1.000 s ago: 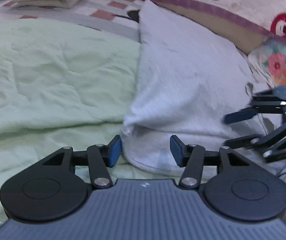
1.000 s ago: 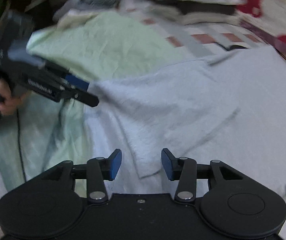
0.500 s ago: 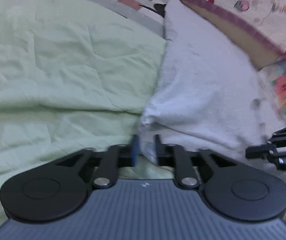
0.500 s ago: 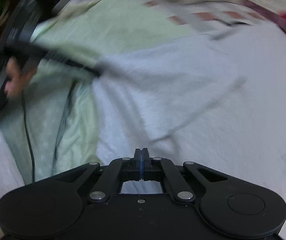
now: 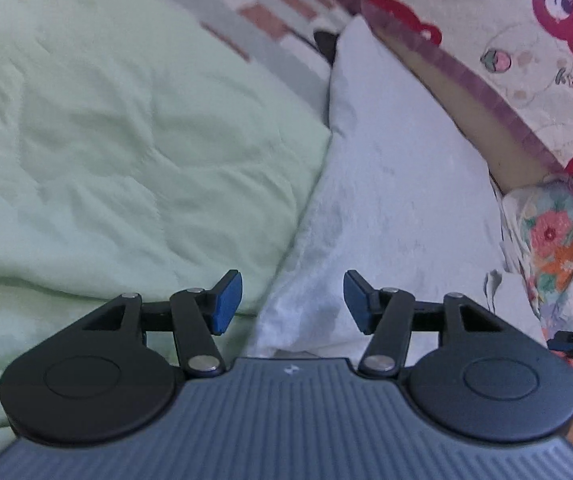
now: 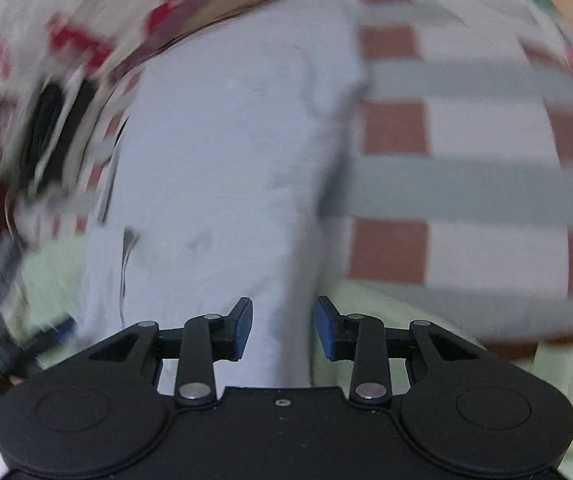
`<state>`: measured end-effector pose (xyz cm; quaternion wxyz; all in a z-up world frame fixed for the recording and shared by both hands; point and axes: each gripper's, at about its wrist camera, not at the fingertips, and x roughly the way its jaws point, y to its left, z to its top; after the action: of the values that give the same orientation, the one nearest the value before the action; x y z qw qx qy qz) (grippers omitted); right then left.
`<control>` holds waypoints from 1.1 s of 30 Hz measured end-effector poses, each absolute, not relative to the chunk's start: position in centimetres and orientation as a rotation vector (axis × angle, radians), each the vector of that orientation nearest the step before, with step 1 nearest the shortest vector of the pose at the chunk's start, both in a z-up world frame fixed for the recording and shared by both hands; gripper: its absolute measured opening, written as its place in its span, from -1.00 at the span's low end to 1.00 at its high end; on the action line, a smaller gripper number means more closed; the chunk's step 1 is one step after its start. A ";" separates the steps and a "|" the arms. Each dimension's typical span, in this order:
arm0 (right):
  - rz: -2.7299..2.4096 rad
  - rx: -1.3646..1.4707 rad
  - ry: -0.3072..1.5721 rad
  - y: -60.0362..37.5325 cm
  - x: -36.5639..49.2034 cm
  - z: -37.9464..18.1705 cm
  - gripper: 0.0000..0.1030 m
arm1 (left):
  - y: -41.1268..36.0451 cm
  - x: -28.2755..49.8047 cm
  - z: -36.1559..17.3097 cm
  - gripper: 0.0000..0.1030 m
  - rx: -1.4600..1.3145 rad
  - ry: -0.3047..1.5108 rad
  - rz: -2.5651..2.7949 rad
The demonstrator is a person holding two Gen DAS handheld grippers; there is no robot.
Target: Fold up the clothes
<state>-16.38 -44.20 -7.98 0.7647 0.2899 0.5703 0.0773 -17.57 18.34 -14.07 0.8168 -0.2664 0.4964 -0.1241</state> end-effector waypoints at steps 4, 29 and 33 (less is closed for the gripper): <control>0.194 0.851 1.289 -46.0 -17.7 -11.3 -0.11 | 17.4 -16.8 -15.0 0.07 -0.563 1.135 -0.300; 0.483 0.805 1.338 -41.8 -19.6 -10.8 -0.09 | 18.2 -17.1 -15.5 0.15 -0.675 1.062 -0.193; 0.485 0.763 1.327 -41.1 -19.6 -10.4 -0.67 | 17.8 -17.7 -15.4 0.08 -0.637 1.077 -0.258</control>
<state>-19.64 -41.12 -10.37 0.6948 0.3418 0.5943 0.2174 -17.69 17.77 -15.41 0.8029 -0.2972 0.5024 -0.1205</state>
